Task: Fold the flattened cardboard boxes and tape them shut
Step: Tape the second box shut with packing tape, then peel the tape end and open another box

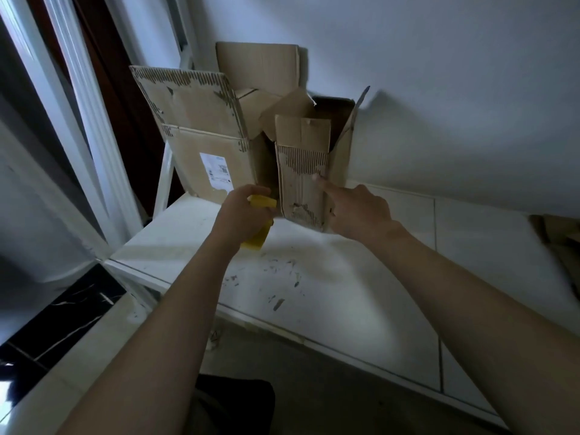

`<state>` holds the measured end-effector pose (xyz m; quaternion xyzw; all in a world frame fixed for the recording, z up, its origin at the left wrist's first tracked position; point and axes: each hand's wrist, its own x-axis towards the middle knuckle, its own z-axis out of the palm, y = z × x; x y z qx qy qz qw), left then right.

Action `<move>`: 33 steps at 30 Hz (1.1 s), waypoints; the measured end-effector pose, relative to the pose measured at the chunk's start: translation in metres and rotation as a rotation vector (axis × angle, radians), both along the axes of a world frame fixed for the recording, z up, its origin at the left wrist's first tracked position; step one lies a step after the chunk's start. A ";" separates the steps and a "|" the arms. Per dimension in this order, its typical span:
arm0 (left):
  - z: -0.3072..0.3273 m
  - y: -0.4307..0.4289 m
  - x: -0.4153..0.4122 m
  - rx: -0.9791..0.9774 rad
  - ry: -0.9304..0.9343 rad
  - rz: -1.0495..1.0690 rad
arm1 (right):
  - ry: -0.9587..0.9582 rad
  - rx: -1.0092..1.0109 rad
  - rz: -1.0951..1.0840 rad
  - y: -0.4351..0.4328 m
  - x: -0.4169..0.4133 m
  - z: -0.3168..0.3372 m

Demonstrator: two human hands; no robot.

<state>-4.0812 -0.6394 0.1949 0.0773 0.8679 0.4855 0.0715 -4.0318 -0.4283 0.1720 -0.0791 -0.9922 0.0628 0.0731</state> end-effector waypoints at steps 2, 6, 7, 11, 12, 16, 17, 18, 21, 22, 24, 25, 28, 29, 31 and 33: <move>-0.003 0.000 0.005 -0.024 -0.011 -0.036 | -0.025 0.002 -0.007 0.000 -0.003 -0.004; -0.005 0.008 0.015 -0.032 -0.011 -0.099 | -0.041 -0.101 0.020 0.004 0.010 -0.001; -0.006 0.012 0.018 -0.017 -0.018 -0.120 | -0.028 -0.143 0.022 0.007 0.018 0.002; -0.008 0.038 0.036 -0.013 -0.040 -0.208 | 0.088 -0.271 -0.019 0.025 0.057 0.013; -0.008 0.046 0.042 -0.012 -0.042 -0.235 | 0.121 -0.314 -0.013 0.030 0.067 0.014; -0.010 0.082 0.070 0.001 -0.068 -0.377 | 0.158 -0.462 -0.021 0.054 0.106 0.015; -0.010 0.091 0.078 0.012 -0.075 -0.415 | 0.157 -0.486 -0.034 0.060 0.115 0.014; -0.010 0.100 0.085 0.028 -0.083 -0.449 | 0.162 -0.510 -0.049 0.066 0.122 0.012; -0.012 0.125 0.105 0.084 -0.098 -0.497 | 0.210 -0.546 -0.085 0.086 0.137 0.006; -0.014 0.133 0.110 0.105 -0.098 -0.502 | 0.240 -0.529 -0.095 0.094 0.139 0.005; -0.017 0.148 0.118 0.140 -0.088 -0.496 | 0.299 -0.499 -0.116 0.108 0.143 0.004; -0.019 0.155 0.121 0.156 -0.080 -0.488 | 0.325 -0.490 -0.123 0.113 0.145 0.005; -0.027 0.174 0.123 0.166 -0.089 -0.478 | 0.342 -0.446 -0.131 0.122 0.147 0.003; -0.030 0.179 0.123 0.151 -0.101 -0.483 | 0.336 -0.411 -0.131 0.124 0.147 0.000; -0.037 0.188 0.121 0.103 -0.137 -0.503 | 0.322 -0.366 -0.117 0.130 0.146 -0.006; -0.044 0.194 0.116 0.095 -0.204 -0.529 | 0.270 -0.376 -0.115 0.136 0.145 -0.011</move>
